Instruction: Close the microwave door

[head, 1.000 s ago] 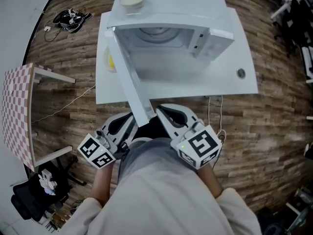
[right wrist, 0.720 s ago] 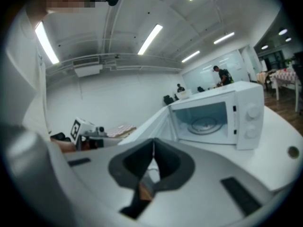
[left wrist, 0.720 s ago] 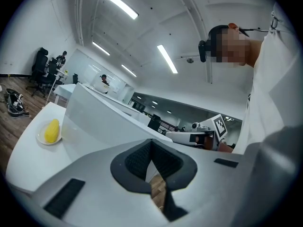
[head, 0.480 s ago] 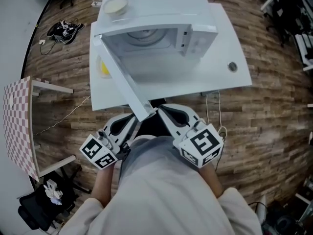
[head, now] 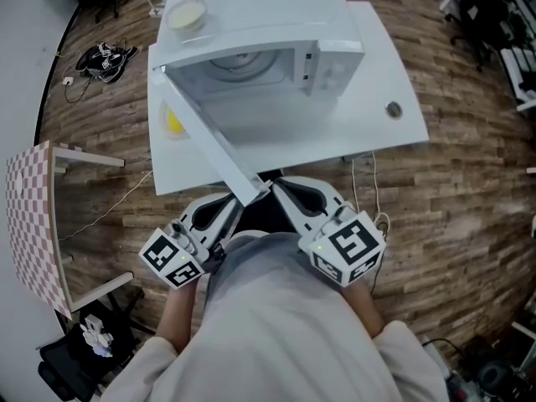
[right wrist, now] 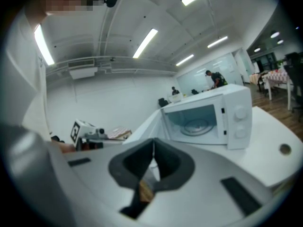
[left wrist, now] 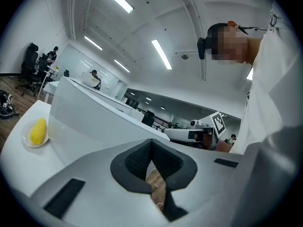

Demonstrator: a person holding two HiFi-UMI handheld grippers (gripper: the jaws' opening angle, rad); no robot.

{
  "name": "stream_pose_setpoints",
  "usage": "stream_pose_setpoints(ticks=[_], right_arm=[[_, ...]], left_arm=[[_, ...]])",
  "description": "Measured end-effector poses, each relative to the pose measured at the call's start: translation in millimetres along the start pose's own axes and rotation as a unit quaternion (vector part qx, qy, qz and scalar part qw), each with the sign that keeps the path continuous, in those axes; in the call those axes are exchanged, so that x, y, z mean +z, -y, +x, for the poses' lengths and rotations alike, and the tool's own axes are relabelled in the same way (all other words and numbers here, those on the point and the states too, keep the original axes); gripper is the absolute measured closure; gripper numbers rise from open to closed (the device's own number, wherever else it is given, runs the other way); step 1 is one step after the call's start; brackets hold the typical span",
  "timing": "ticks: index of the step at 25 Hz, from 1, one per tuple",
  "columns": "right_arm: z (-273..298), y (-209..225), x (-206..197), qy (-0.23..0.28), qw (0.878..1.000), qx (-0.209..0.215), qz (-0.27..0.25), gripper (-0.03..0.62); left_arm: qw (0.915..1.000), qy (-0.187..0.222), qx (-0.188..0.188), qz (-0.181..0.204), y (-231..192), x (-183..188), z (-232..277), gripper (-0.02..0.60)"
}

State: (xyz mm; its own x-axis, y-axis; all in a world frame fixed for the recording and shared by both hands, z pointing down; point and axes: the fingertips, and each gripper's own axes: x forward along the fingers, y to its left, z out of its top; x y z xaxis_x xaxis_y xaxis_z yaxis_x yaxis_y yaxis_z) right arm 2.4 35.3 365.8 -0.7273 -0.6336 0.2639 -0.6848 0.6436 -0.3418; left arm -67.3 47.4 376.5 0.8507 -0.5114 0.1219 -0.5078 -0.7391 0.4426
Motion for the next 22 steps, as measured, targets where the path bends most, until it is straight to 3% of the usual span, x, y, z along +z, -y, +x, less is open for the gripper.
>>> stream_pose_setpoints(ticks=[9, 15, 22], right_arm=[[2.5, 11.6, 6.2, 0.004, 1.000, -0.008, 0.004, 0.571], [3.0, 21.9, 10.0, 0.005, 1.000, -0.021, 0.010, 0.571], [-3.2, 36.8, 11.7, 0.004, 0.999, -0.042, 0.019, 0.571]], left_arm=[[0.9999, 0.000, -0.013, -0.005, -2.6, 2.4, 12.0, 0.568], [0.9975, 0.024, -0.034, -0.056, -7.4, 12.0, 18.6, 0.568], [0.9963, 0.022, -0.055, -0.062, -7.2, 15.0, 31.7, 0.568]])
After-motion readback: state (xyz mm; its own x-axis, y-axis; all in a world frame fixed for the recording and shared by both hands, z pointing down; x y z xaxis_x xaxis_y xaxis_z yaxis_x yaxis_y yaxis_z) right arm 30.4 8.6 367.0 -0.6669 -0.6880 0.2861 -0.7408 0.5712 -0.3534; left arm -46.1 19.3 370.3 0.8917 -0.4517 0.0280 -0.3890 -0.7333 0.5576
